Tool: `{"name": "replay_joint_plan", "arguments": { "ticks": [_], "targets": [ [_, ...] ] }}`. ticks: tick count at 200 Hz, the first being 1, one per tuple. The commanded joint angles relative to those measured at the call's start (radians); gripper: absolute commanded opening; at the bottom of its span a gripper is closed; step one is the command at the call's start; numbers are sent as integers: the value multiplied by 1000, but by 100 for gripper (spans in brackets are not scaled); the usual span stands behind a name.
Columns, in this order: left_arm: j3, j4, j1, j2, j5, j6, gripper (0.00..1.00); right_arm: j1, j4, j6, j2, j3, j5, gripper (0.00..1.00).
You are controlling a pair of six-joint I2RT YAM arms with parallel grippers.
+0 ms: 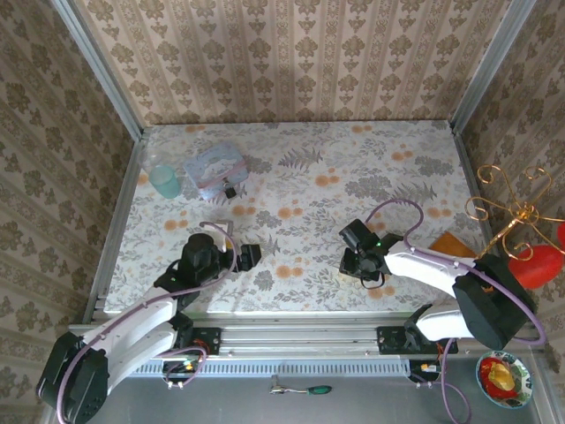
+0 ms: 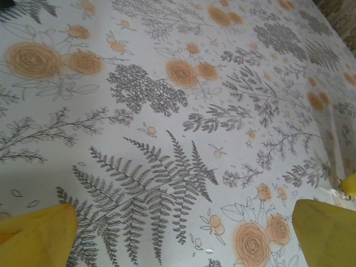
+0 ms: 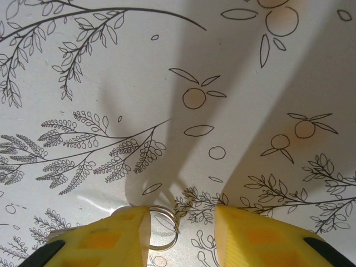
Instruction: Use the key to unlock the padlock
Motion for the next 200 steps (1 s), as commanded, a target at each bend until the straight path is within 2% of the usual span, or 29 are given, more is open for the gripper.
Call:
{"name": "replay_joint_plan", "arguments": {
  "ticks": [1,51,200],
  "targets": [
    [11,22,-10,4,-22,23,100,29,122,8,46,9,-79,37],
    [9,15,-10,-6,-34,22,100,48,98,-2,-33,21,-48,38],
    [2,-28,-10,-71,-71,30,100,74,6,-23,37,70,55,44]
  ]
}}
